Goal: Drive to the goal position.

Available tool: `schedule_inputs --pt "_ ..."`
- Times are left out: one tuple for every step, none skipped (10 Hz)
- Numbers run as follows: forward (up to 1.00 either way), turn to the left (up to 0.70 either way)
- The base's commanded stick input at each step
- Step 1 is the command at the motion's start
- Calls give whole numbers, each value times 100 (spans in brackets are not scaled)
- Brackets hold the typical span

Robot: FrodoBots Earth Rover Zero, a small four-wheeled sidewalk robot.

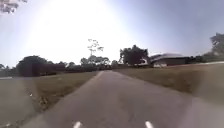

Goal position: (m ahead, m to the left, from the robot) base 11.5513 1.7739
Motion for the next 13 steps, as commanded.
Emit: schedule_inputs --pt "100 3" --pt "100 3" --pt "100 3" --pt "100 2" --pt "100 2" --pt "100 3" --pt "100 3" --pt "100 2" --pt "100 2" --pt "100 3" --pt "100 3" --pt "100 3" --pt "100 2"
